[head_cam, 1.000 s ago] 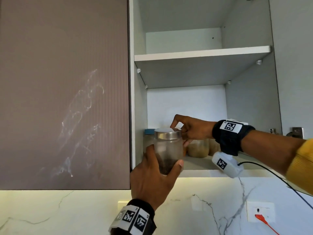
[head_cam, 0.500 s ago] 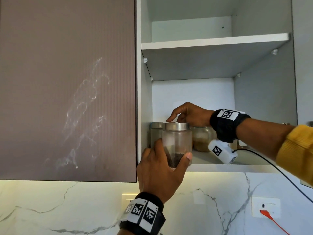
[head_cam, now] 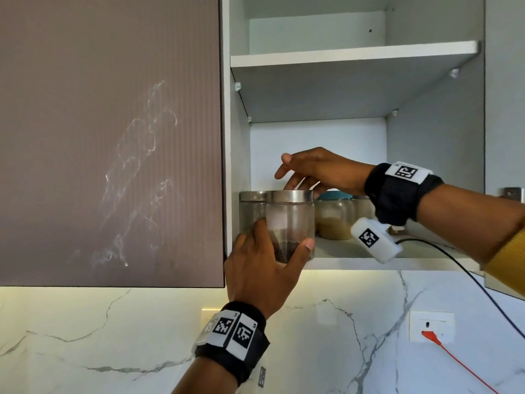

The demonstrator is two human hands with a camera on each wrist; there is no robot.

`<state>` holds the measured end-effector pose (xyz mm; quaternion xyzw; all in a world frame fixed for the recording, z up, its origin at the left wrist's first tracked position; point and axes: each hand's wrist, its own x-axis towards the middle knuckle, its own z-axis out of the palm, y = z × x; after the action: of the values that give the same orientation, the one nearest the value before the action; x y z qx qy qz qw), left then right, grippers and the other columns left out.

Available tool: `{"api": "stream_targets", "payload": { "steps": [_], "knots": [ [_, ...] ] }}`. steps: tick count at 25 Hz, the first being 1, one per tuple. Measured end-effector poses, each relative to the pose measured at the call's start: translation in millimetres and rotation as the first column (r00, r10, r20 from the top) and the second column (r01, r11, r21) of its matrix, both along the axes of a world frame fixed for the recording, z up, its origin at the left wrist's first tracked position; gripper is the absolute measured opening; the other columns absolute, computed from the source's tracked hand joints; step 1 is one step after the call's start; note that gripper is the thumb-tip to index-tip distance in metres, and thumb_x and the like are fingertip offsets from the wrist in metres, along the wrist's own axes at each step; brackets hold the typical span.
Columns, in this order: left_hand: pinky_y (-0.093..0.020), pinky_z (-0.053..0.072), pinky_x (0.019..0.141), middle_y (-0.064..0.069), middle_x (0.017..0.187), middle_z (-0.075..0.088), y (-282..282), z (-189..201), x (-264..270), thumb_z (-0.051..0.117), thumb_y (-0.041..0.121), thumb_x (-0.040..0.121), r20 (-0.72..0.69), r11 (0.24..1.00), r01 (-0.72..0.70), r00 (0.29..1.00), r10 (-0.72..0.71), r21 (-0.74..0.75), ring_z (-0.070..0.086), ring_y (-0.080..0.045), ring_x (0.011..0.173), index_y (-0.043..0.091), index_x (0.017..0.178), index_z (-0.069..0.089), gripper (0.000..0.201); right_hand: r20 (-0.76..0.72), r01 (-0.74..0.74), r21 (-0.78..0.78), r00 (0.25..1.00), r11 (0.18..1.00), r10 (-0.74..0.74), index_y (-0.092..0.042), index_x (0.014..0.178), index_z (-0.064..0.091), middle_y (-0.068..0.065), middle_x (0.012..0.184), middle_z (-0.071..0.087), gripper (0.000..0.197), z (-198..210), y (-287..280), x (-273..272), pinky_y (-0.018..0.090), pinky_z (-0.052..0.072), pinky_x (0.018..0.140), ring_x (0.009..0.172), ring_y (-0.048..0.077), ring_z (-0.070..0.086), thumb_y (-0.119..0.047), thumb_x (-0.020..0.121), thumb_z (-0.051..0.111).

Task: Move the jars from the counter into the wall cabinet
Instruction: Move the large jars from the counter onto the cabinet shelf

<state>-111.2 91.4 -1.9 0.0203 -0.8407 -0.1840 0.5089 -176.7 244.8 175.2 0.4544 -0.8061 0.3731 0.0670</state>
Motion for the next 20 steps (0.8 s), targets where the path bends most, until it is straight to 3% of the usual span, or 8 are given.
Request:
{"api": "stream_targets", "payload": {
  "steps": [3,5,7,9,12,15,17,20],
  "knots": [
    [-0.033,0.056,0.076,0.009,0.1,0.064,4,2,2,0.018,0.096,0.075,0.002,1.0,0.012,1.0,-0.012,-0.011,0.059,-0.015,0.094,0.029,0.126,0.045,0.088,-0.007,-0.042,0.183,0.999,0.982,0.045,-0.031,0.13,0.063,0.002,0.121,0.071,0.053,-16,15,20,0.027,0.058,0.077,0.093,0.018,0.069,-0.058,0.085,0.07],
    [-0.033,0.055,0.075,0.012,0.095,0.063,4,3,4,0.019,0.099,0.072,0.008,0.999,0.026,1.0,-0.026,-0.019,0.058,-0.013,0.092,0.03,0.12,0.048,0.088,-0.027,-0.028,0.219,0.999,0.975,0.035,-0.034,0.132,0.055,0.006,0.123,0.069,0.056,-25,18,21,0.026,0.059,0.076,0.091,0.014,0.07,-0.048,0.084,0.08],
    [-0.033,0.054,0.077,0.016,0.098,0.062,2,1,5,0.028,0.097,0.074,0.015,0.997,0.056,0.998,-0.055,-0.045,0.057,-0.01,0.096,0.033,0.112,0.051,0.078,-0.035,0.015,0.154,0.999,0.988,-0.01,-0.03,0.128,0.052,0.013,0.124,0.067,0.056,-26,23,16,0.026,0.059,0.074,0.089,0.013,0.068,-0.042,0.084,0.084],
    [-0.036,0.052,0.089,0.019,0.109,0.062,1,-7,6,0.034,0.094,0.078,0.024,0.991,0.083,0.996,-0.081,-0.103,0.056,-0.008,0.105,0.037,0.112,0.054,0.069,-0.039,0.058,0.129,0.998,0.99,-0.053,-0.027,0.122,0.054,0.012,0.122,0.067,0.053,-25,33,11,0.025,0.059,0.072,0.086,0.012,0.068,-0.041,0.082,0.086],
    [-0.04,0.036,0.114,0.014,0.135,0.057,-3,-21,7,0.032,0.092,0.082,0.105,0.967,0.053,0.994,-0.027,-0.251,0.049,-0.013,0.128,0.034,0.133,0.054,0.08,-0.119,0.129,0.18,0.987,0.975,-0.109,-0.029,0.122,0.059,0.005,0.124,0.064,0.048,-23,49,0,0.034,0.065,0.077,0.093,0.013,0.069,-0.044,0.084,0.084],
    [-0.044,0.029,0.12,0.009,0.149,0.049,-7,-25,7,0.034,0.089,0.083,0.131,0.938,0.021,0.991,0.026,-0.347,0.037,-0.019,0.144,0.031,0.142,0.05,0.084,-0.286,0.251,0.269,0.943,0.93,-0.172,-0.039,0.129,0.059,-0.003,0.129,0.058,0.05,-21,59,-10,0.04,0.066,0.083,0.105,0.013,0.065,-0.051,0.085,0.079],
    [-0.048,0.022,0.125,0.007,0.16,0.038,-9,-25,6,0.035,0.088,0.084,0.137,0.922,0.004,0.989,0.053,-0.386,0.018,-0.022,0.156,0.028,0.148,0.044,0.088,-0.309,0.273,0.281,0.933,0.92,-0.182,-0.046,0.133,0.059,-0.006,0.133,0.058,0.057,-20,63,-18,0.041,0.066,0.084,0.109,0.013,0.065,-0.058,0.082,0.079],
    [-0.046,0.006,0.125,0.005,0.167,0.029,-10,-25,3,0.034,0.087,0.086,0.143,0.9,-0.035,0.984,0.107,-0.434,0.003,-0.022,0.16,0.026,0.154,0.039,0.091,-0.358,0.286,0.297,0.918,0.911,-0.171,-0.046,0.144,0.056,-0.008,0.144,0.063,0.068,-21,63,-29,0.042,0.053,0.107,0.116,0.017,0.068,-0.053,0.082,0.082]
  ]
}}
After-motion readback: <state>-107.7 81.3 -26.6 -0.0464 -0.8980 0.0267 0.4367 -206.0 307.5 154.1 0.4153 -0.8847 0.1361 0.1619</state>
